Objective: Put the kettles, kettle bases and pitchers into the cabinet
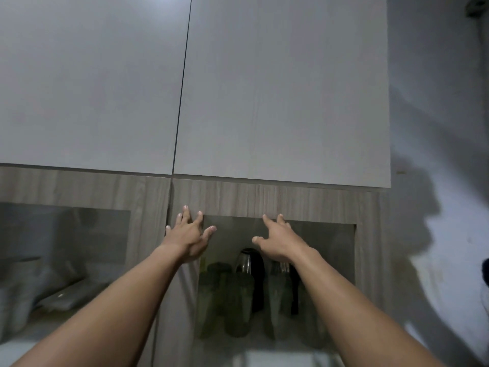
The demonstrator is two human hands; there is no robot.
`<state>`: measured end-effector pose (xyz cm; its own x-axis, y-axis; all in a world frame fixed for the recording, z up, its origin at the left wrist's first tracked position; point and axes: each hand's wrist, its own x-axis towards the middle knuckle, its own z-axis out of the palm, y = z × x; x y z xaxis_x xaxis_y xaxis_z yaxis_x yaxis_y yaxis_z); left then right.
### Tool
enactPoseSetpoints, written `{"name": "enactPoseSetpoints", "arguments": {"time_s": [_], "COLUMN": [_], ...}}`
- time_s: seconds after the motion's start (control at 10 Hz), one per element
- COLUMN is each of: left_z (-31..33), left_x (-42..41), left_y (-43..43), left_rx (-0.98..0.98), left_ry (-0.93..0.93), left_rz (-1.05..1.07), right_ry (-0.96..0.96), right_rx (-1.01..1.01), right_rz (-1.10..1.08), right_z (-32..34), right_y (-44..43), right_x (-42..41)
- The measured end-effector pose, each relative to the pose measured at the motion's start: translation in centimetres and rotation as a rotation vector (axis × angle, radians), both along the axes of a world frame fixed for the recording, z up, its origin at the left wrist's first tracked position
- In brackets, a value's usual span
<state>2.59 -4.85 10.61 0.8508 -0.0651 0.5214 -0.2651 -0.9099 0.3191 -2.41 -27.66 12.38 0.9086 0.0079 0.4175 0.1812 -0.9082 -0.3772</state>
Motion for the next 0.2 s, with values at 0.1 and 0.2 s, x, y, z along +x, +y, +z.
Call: {"name": "enactPoseSetpoints", "arguments": {"time_s": [0.1, 0.2], "left_z": [-2.7, -8.8], "left_x": [-2.0, -5.1], "left_y": [0.1, 0.6], "left_rx": [-0.092, -0.215], "left_ry": [0.002, 0.070], "left_rz": [-0.114, -0.278], "right_ry": [-0.041, -0.077], "right_rx": [0.140, 0.444], "right_rz": [0.121, 0.393], "right_z": [0.3, -0.8], "right_y": [-0.2, -1.7], "right_x": [-4.2, -10.2]}}
